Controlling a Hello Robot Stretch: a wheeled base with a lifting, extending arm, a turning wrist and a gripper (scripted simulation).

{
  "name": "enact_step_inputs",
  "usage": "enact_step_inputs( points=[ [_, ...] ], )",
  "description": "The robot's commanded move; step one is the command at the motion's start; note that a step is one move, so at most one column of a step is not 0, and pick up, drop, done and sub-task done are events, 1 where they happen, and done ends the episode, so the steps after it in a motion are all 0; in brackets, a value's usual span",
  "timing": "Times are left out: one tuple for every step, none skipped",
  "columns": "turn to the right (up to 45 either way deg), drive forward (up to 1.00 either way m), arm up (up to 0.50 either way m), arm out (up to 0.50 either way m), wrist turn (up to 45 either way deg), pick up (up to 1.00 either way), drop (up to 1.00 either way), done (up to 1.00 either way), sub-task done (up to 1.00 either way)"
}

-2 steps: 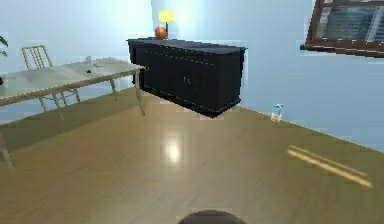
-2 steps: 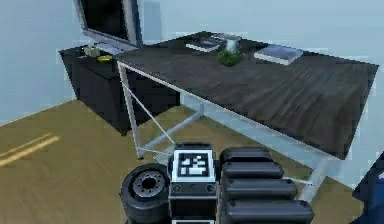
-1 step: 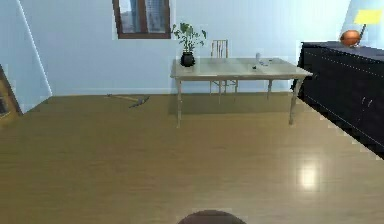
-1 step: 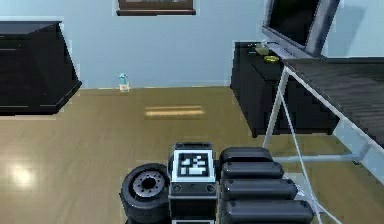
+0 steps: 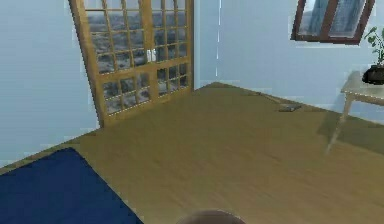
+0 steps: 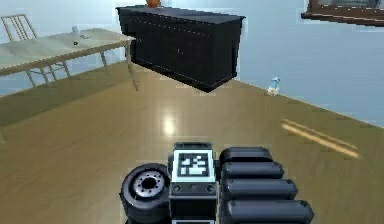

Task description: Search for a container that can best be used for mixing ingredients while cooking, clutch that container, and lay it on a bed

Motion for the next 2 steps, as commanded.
enact_step_inputs(
  points=[
    [-45.0,0.0,0.0,0.0,0.0,0.0,0.0,0.0,0.0],
    [45.0,0.0,0.0,0.0,0.0,0.0,0.0,0.0,0.0]
  ],
)
